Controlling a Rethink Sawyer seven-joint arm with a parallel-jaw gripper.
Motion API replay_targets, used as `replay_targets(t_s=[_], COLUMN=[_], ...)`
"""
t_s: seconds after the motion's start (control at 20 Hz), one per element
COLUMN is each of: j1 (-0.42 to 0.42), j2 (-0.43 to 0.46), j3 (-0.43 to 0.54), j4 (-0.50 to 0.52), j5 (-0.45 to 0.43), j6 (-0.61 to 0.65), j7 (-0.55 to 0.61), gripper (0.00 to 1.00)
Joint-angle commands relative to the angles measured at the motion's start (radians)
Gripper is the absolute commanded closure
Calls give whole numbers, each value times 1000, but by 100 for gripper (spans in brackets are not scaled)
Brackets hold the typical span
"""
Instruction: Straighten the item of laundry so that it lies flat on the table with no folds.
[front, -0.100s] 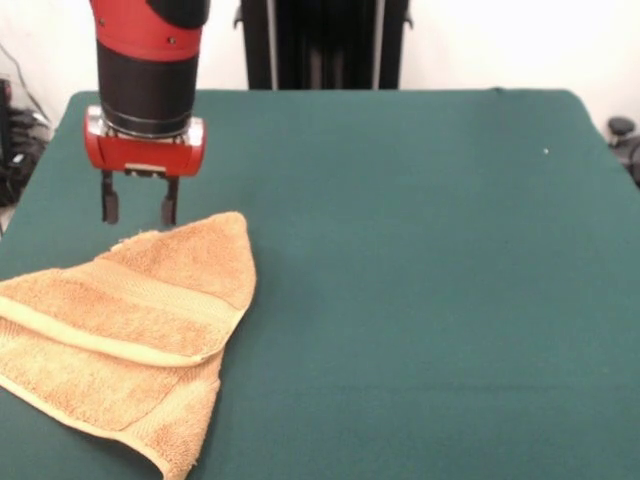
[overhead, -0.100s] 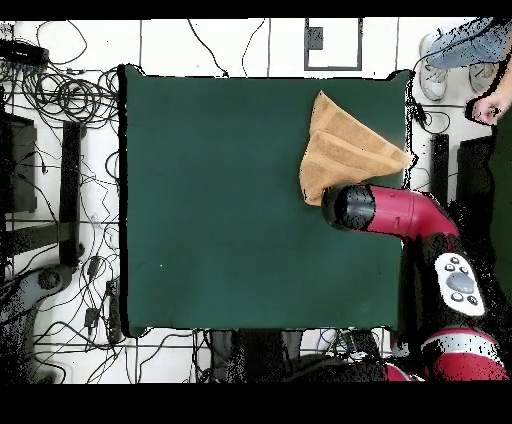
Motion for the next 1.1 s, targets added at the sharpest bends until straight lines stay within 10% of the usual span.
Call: replay_targets(t_s=[0.05, 1.1], j1=[53, 13], j2=[139, 94], j3=[47, 148], j4=[-39, -38], j5=[57, 22], j6=[13, 34], j7=[179, -6], gripper=[0, 0])
